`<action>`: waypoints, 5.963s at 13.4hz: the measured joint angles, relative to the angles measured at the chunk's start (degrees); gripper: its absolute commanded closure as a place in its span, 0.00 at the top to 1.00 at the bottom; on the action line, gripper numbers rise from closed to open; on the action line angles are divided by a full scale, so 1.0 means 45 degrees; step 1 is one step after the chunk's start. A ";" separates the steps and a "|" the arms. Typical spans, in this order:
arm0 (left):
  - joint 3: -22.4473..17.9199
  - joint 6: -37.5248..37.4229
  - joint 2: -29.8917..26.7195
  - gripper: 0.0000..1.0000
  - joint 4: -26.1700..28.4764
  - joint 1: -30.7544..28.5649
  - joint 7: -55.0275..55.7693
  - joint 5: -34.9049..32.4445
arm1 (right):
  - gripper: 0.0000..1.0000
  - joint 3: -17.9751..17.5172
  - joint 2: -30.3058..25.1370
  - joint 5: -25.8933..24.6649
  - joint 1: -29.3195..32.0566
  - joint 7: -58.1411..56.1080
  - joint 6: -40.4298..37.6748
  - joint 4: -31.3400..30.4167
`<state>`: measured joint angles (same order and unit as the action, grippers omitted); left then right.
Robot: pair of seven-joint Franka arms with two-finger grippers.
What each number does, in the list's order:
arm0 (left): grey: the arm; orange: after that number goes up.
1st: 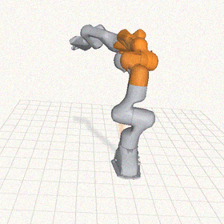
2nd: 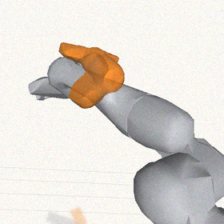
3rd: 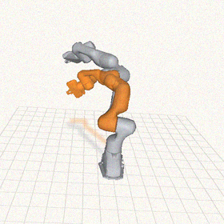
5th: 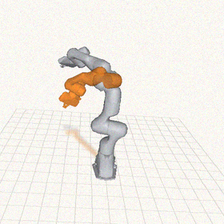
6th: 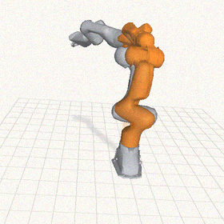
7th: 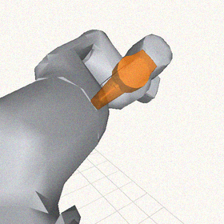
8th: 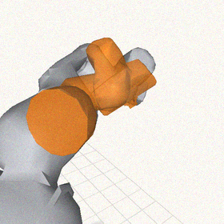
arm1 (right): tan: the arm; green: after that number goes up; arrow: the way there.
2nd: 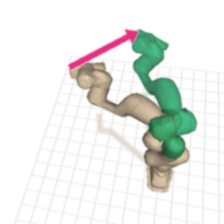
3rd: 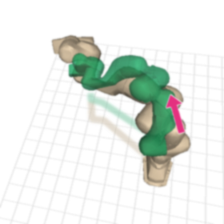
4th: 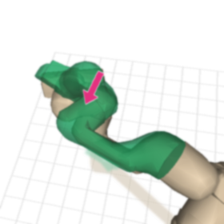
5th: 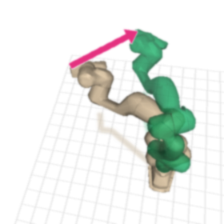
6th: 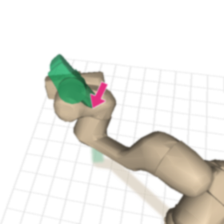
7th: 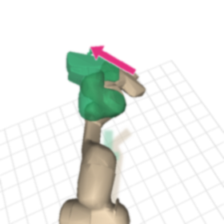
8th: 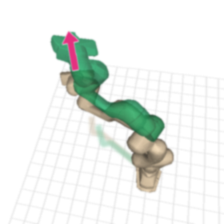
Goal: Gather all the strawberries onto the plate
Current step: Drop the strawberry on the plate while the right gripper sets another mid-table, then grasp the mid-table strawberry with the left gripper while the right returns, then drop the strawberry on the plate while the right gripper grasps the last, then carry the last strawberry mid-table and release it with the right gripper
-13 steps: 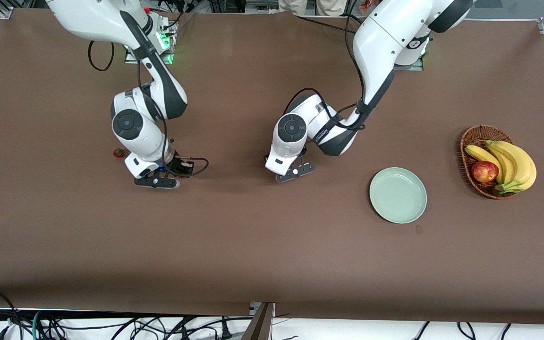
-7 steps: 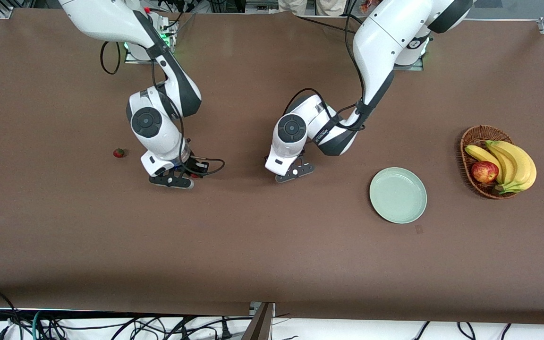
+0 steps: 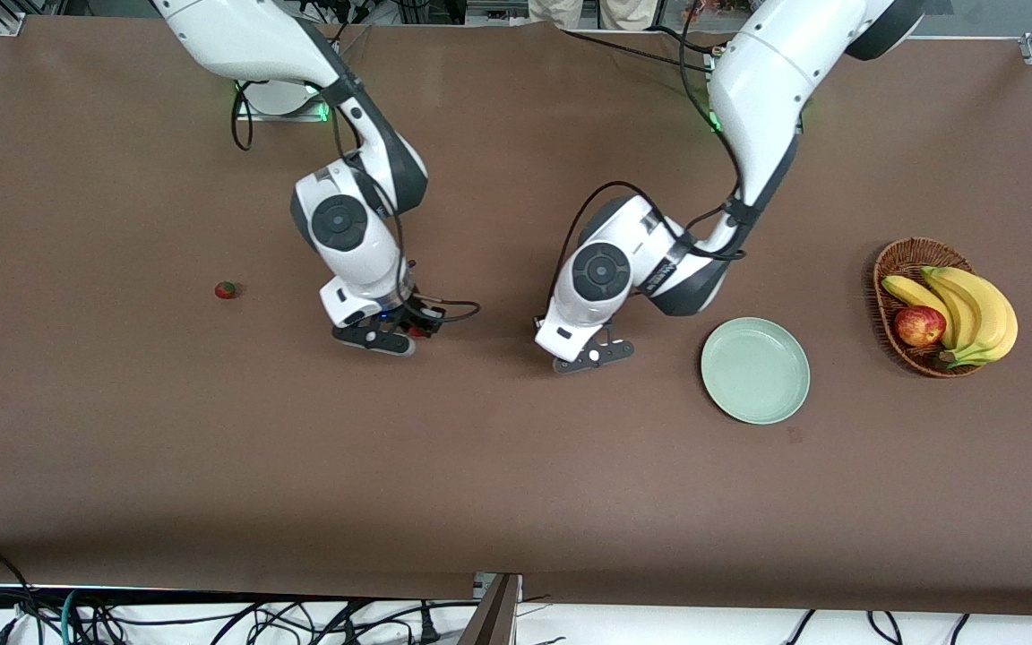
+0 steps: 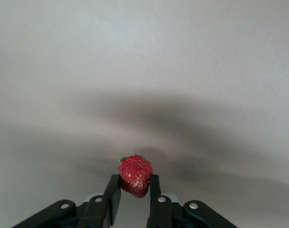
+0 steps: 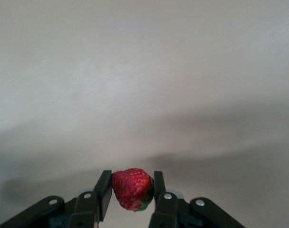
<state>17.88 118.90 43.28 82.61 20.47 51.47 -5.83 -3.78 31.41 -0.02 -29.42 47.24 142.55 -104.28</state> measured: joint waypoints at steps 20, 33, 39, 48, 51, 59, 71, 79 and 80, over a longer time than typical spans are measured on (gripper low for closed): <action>0.0057 -0.3447 -0.1906 1.00 0.2082 -0.6245 -1.0295 0.0717 | 0.99 0.0590 0.2187 -0.0025 -0.2135 0.1534 -0.2548 0.4421; 0.2376 0.0783 -0.0710 1.00 0.2081 -0.2461 -0.1188 0.1326 | 0.99 0.3644 -0.0936 -0.0006 0.2498 -0.9632 -0.4414 -0.0588; 0.0659 0.2538 0.0078 0.91 0.1862 0.0007 0.0105 0.1325 | 0.99 0.4796 -0.1686 -0.0005 0.2493 -1.0584 -0.1886 -0.3967; -0.0063 0.2950 0.0565 0.00 0.1833 0.0879 0.0479 0.1325 | 0.89 0.5190 -0.1873 -0.0005 0.2501 -1.0899 -0.0642 -0.5534; -0.0070 0.2950 0.0566 0.00 0.1794 0.0876 0.0479 0.1325 | 0.59 0.5190 -0.1874 -0.0005 0.2501 -1.0910 -0.0633 -0.5587; -0.0239 -0.1742 -0.0323 0.00 0.0150 -0.2184 -0.4839 0.1312 | 0.25 0.5205 -0.1946 0.0001 0.2499 -1.0933 -0.0585 -0.5635; -0.0289 -0.2565 -0.0098 1.00 0.0291 -0.4699 -0.9641 -0.0280 | 0.25 -0.0056 -0.1332 0.0420 0.1437 -0.2890 -0.0437 -0.1652; 0.0813 -0.2565 -0.0219 1.00 0.0204 -0.3386 -0.5119 0.0356 | 0.29 -0.0294 0.2895 0.0414 -0.2349 0.2870 -0.0118 0.3316; 0.0843 -0.2565 -0.0219 1.00 0.0206 -0.3072 -0.4474 0.0389 | 0.75 -0.0295 0.3220 0.0414 -0.2590 0.2992 0.0323 0.3466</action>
<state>21.68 107.36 42.29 83.54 6.64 31.34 -4.08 -5.11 45.90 1.84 -41.08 60.70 144.00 -88.68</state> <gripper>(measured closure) 0.000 0.643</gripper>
